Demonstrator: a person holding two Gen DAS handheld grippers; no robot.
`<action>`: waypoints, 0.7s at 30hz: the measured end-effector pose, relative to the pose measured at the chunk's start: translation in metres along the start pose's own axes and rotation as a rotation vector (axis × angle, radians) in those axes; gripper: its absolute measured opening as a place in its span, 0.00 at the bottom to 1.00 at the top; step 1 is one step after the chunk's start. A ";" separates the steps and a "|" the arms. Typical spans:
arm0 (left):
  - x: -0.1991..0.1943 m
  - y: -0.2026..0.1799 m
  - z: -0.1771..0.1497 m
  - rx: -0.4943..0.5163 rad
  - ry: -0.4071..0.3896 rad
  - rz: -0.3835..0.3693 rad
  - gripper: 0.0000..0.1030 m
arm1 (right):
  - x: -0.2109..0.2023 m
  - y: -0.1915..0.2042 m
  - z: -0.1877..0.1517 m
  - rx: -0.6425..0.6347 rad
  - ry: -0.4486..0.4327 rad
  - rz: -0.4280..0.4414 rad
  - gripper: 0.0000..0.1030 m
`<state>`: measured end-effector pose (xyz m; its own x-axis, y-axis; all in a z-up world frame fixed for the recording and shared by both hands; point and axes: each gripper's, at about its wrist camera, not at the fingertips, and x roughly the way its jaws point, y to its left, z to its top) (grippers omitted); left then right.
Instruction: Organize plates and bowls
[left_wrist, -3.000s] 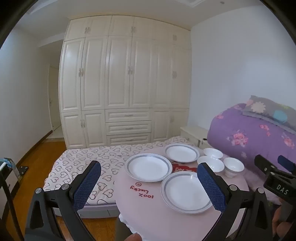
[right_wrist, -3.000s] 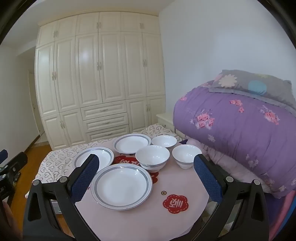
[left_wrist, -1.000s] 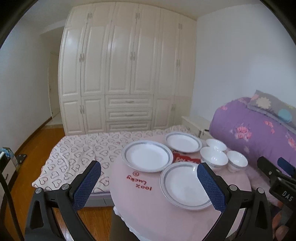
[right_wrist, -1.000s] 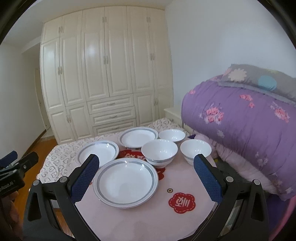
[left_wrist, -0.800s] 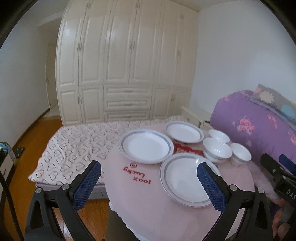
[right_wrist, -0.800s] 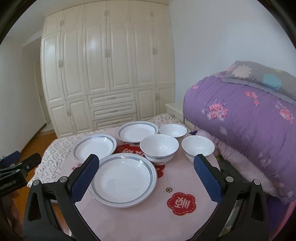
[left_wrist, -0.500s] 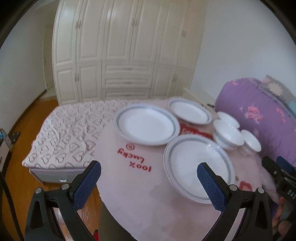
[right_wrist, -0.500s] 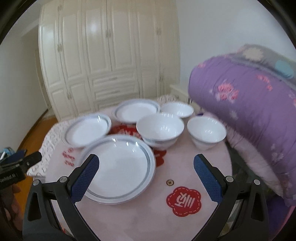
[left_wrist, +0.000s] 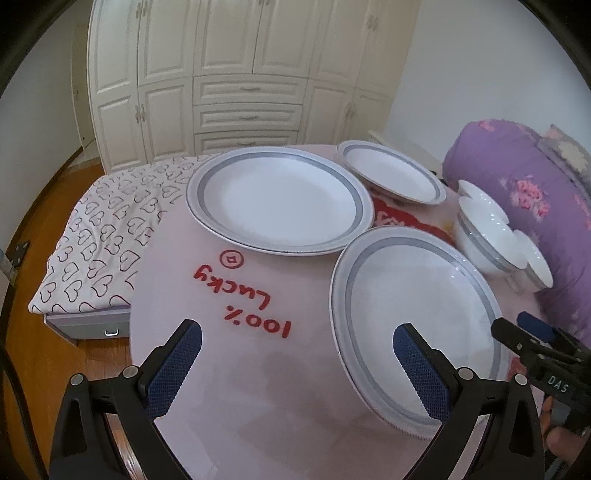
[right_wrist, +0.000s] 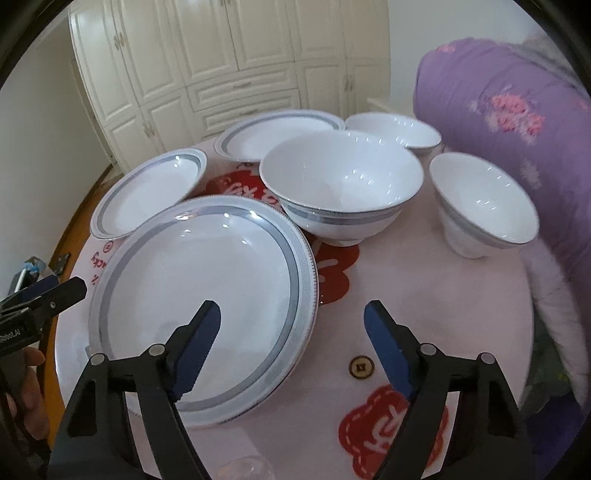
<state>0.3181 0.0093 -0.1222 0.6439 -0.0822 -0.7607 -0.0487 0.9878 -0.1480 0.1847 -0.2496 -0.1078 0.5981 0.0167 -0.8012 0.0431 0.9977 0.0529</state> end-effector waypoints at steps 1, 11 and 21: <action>0.004 0.000 0.000 -0.001 0.003 0.000 0.99 | 0.004 -0.004 0.002 0.004 0.006 0.008 0.71; 0.064 -0.029 0.018 0.003 0.122 -0.012 0.75 | 0.029 -0.028 0.011 0.049 0.069 0.140 0.54; 0.090 -0.043 0.021 -0.041 0.183 -0.049 0.25 | 0.032 -0.041 0.014 0.091 0.131 0.234 0.20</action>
<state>0.3940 -0.0377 -0.1715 0.4964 -0.1563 -0.8539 -0.0545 0.9761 -0.2104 0.2132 -0.2910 -0.1275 0.4916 0.2604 -0.8310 -0.0088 0.9557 0.2943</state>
